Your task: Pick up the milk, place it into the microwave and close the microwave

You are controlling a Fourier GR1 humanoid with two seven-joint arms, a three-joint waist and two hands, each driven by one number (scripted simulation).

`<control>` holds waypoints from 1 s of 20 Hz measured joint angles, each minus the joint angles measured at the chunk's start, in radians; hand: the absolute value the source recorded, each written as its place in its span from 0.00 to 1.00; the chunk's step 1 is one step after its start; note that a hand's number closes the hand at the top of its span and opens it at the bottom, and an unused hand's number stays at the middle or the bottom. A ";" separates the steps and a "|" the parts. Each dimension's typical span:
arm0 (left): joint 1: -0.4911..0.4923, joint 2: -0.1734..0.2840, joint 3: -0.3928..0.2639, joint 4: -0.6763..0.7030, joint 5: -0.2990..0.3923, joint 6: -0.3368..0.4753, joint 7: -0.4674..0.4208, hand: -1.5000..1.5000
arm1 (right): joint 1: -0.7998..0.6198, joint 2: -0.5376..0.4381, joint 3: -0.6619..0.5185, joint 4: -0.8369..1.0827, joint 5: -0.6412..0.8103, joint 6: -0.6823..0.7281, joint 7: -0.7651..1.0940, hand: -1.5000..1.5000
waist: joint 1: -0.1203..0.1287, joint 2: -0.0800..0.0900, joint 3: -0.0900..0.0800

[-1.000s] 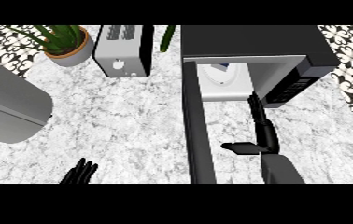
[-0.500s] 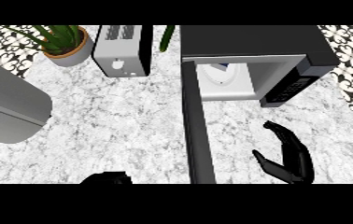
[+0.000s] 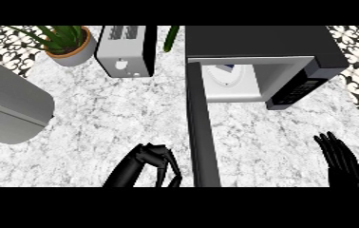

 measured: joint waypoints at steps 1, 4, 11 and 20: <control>-0.040 0.000 -0.022 0.033 0.001 0.025 0.012 1.00 | 0.007 -0.010 -0.012 -0.015 -0.014 0.007 0.012 0.00 | 0.001 0.000 0.000; -0.149 -0.001 -0.086 0.124 0.000 0.097 0.017 1.00 | 0.030 -0.032 -0.033 -0.057 -0.021 0.009 0.028 0.00 | 0.002 0.001 0.000; -0.403 0.004 -0.280 0.337 0.066 0.295 0.071 1.00 | 0.096 -0.058 -0.048 -0.191 -0.044 0.044 0.053 0.00 | -0.010 0.002 0.000; -0.639 0.004 -0.518 0.582 0.311 0.493 0.123 0.00 | 0.070 -0.101 -0.045 -0.324 -0.129 0.104 0.153 0.00 | -0.059 0.012 -0.001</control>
